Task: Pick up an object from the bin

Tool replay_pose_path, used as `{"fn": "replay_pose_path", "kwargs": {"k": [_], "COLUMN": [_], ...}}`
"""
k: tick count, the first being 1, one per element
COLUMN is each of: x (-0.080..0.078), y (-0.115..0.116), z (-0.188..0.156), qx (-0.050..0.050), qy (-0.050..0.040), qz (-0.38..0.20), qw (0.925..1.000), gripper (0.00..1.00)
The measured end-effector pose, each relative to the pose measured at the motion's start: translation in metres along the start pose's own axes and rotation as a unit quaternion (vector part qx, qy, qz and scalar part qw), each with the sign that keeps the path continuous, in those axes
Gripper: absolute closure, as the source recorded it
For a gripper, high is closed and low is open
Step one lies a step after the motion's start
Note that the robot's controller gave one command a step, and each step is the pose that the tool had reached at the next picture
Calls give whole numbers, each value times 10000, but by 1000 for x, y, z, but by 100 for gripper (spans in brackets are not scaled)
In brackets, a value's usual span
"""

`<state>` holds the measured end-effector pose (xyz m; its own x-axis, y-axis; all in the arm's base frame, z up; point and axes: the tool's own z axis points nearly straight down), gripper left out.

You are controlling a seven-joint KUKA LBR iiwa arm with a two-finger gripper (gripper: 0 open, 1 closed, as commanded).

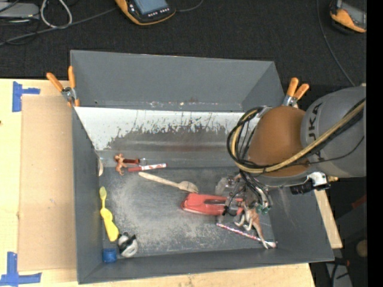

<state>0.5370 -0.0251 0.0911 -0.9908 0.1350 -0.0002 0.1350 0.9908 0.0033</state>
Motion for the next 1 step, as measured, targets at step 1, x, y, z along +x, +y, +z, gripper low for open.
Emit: {"fn": "replay_pose_path", "kwargs": {"k": [1], "x": [0], "y": [0], "z": [0], "qx": [-1], "qy": [0], "qz": [4], "qw": [10000], "gripper": [100]}}
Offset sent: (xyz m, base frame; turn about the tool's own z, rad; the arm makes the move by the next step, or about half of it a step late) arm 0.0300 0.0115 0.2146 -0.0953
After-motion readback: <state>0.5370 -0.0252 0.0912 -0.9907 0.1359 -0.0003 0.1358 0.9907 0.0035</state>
